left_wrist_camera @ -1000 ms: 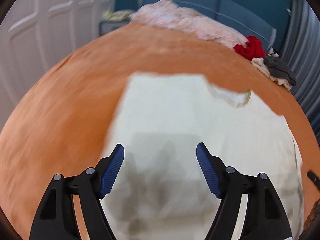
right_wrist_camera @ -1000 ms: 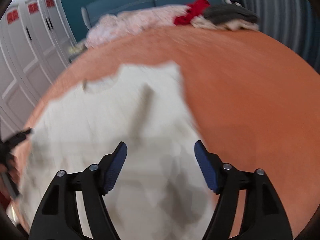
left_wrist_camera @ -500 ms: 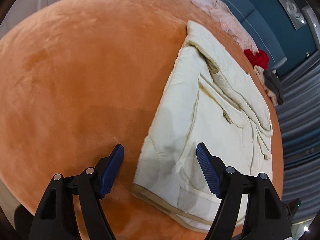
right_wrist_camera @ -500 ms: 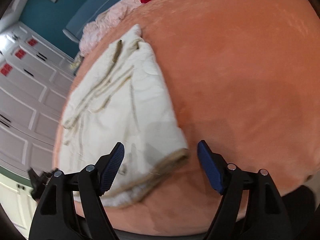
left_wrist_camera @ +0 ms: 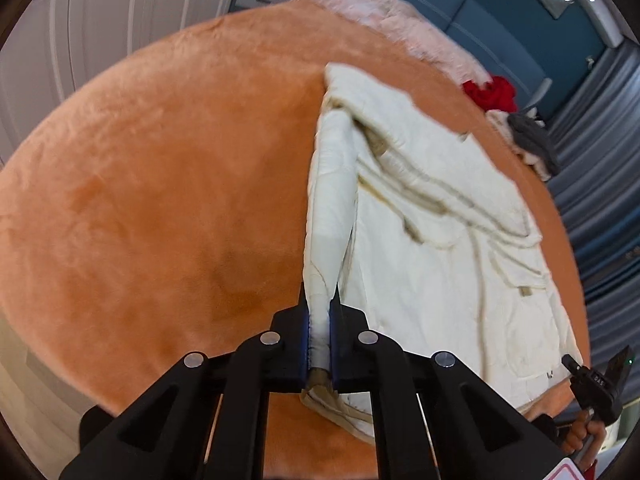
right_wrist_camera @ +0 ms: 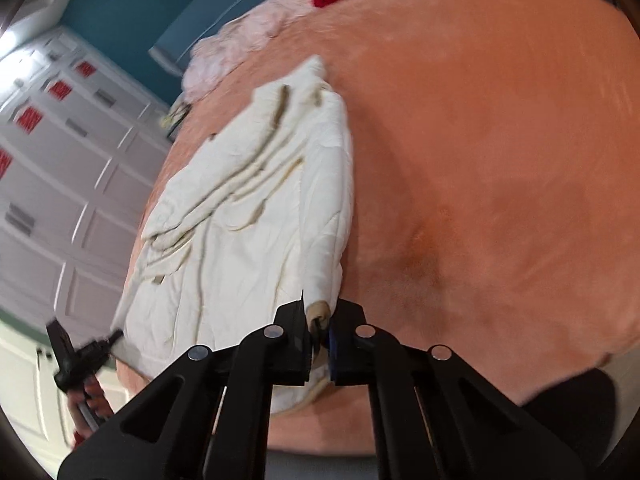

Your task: Fold large clothes

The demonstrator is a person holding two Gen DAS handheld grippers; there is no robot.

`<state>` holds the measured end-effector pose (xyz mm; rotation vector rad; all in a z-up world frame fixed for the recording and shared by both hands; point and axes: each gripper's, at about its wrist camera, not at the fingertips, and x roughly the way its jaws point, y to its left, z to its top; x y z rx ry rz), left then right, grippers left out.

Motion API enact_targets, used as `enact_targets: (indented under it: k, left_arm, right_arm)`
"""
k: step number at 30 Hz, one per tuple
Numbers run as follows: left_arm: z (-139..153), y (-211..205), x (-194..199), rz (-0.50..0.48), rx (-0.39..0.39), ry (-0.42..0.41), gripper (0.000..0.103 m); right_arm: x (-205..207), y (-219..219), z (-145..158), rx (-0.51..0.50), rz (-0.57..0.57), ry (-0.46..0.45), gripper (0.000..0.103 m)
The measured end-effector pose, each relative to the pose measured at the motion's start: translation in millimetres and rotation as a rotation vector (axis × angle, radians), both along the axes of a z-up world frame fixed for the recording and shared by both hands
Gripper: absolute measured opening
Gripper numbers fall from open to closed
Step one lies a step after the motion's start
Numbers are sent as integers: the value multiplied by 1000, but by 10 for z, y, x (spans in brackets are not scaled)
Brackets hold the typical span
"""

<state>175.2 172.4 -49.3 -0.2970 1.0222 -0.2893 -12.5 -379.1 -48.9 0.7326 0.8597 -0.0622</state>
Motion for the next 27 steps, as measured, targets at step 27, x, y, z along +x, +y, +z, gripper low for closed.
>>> enact_targets:
  k: [27]
  left_arm:
    - [921, 238, -1558, -114, 96, -63, 5]
  right_arm:
    - [-1110, 307, 862, -130, 202, 70, 4]
